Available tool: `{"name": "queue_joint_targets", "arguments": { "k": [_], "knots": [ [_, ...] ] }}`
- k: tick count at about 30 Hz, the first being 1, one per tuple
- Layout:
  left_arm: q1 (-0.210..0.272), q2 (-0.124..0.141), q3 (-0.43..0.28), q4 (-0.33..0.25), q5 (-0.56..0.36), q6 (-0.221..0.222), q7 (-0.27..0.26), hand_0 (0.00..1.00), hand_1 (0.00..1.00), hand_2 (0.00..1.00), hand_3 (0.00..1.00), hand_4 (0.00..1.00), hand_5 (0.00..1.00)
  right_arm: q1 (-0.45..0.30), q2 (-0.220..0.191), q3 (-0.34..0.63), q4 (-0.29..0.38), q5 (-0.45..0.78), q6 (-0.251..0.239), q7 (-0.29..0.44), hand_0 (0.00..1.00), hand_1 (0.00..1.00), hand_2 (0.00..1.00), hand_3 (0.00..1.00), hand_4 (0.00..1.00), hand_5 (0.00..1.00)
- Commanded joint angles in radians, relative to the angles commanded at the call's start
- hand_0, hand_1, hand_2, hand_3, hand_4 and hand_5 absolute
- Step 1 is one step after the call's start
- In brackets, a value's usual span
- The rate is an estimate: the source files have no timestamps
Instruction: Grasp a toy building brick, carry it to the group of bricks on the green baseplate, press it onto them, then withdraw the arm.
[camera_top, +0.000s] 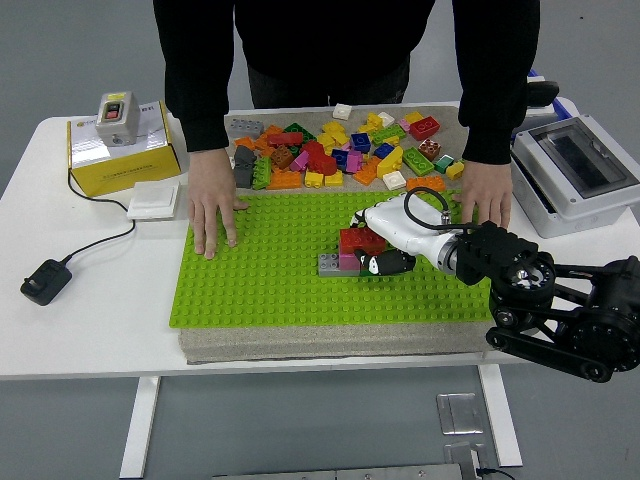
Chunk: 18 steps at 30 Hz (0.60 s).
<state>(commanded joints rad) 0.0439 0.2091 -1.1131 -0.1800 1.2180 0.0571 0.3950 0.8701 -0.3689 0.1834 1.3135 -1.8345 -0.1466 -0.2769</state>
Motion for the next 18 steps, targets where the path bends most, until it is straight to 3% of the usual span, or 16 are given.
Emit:
{"name": "queue_joint_targets", "arguments": {
  "k": [18],
  "knots": [
    [-0.001,0.001,0.0,0.0,0.015,0.006,-0.004,0.687,0.671,0.571,0.69,0.138,0.671,0.0,0.003,-0.005,-0.001,-0.002,-0.005,0.001,0.119,0.19,0.621,0.657,0.418,0.396]
  ]
}}
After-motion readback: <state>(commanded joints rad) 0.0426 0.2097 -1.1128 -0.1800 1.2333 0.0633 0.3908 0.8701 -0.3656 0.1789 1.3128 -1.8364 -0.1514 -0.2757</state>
